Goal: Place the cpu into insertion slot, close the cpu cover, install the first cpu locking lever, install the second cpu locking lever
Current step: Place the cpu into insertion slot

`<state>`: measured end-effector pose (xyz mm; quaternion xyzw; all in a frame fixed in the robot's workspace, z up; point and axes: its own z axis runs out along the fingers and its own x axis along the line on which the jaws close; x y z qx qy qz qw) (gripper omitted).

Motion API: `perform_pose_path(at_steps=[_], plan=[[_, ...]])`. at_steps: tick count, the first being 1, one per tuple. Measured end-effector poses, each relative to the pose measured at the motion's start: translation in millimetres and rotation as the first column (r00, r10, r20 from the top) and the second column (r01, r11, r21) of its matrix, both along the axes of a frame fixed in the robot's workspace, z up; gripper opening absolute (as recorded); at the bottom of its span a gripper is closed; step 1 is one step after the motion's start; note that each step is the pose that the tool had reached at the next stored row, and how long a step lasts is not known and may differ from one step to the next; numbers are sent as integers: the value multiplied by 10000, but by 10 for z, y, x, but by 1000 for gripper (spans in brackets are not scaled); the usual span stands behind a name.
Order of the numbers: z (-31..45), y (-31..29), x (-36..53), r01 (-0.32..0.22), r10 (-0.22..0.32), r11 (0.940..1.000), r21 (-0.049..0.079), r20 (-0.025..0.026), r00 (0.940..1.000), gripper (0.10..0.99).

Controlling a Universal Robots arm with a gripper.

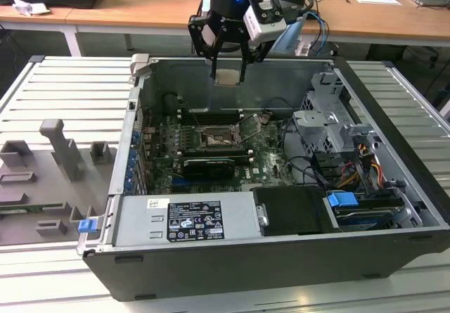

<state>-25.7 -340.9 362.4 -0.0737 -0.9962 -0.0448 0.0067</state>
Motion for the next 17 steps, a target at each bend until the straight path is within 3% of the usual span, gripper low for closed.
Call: perform_pose_path(at_steps=[17], plan=[[-13, 0, 0, 611, -611, 9981, 0, 0, 9981, 525]])
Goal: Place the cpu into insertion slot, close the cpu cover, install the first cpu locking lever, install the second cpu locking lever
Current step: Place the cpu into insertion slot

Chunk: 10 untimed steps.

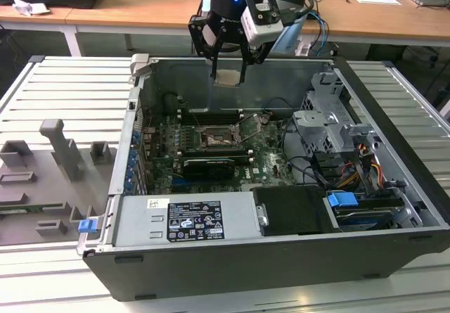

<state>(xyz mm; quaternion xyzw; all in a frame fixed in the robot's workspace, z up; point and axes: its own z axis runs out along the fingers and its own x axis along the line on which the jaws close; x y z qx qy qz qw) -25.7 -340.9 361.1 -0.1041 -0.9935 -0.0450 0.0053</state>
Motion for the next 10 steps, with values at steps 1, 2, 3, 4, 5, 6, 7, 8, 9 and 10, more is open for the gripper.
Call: perform_pose_path(at_steps=[1, 2, 3, 4, 5, 6, 7, 8, 9, 10], plan=[[-1, 0, 0, 29, -29, 10000, 0, 0, 10000, 525], [-1, 0, 0, 53, -53, 10000, 0, 0, 10000, 525], [-2, 0, 0, 77, -77, 10000, 0, 0, 10000, 525], [-2, 0, 0, 98, -98, 10000, 0, 0, 10000, 525], [-3, 0, 0, 129, -129, 9999, 0, 0, 9999, 525], [-4, 0, 0, 165, -165, 9999, 0, 0, 9999, 525], [-4, 0, 0, 192, -192, 9998, 0, 0, 9998, 525], [-5, 0, 0, 210, -210, 9998, 0, 0, 9998, 525], [-6, 0, 0, 234, -234, 9997, 0, 0, 9997, 525], [-6, 0, 0, 255, -255, 9997, 0, 0, 9997, 525]])
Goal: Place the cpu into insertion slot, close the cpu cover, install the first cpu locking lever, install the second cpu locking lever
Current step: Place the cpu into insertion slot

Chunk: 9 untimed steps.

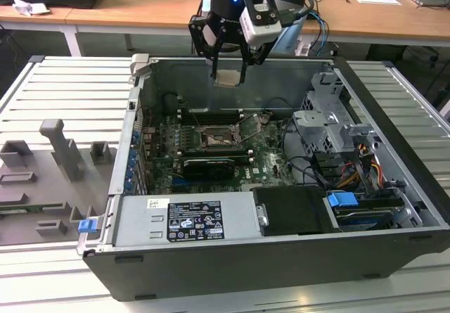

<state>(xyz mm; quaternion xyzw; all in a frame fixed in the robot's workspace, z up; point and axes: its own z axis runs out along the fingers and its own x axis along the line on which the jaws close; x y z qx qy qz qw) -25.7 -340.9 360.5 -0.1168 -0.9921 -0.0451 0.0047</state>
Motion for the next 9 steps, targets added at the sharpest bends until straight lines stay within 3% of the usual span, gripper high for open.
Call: perform_pose_path(at_steps=[9], plan=[[-5, 0, 0, 269, -269, 9996, -1, -1, 9996, 525]])
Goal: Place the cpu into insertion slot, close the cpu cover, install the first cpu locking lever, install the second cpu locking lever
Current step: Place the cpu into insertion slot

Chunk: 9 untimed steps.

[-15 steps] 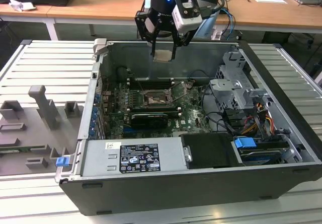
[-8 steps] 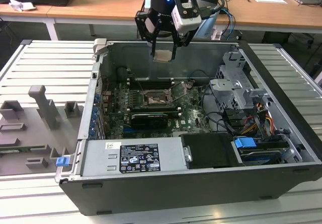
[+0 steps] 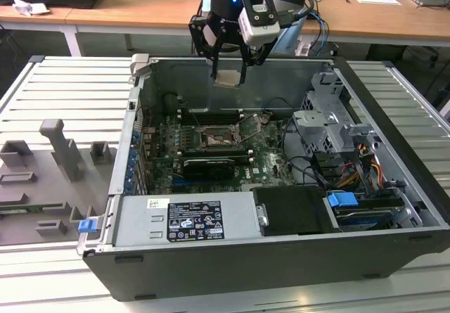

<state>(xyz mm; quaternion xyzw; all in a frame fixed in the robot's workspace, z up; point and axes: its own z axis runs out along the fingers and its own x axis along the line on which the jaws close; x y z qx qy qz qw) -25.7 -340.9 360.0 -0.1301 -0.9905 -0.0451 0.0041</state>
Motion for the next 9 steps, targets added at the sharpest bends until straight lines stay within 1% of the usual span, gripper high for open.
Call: perform_pose_path(at_steps=[9], plan=[[-8, -1, 0, 93, -93, 10000, 0, 0, 10000, 525]])
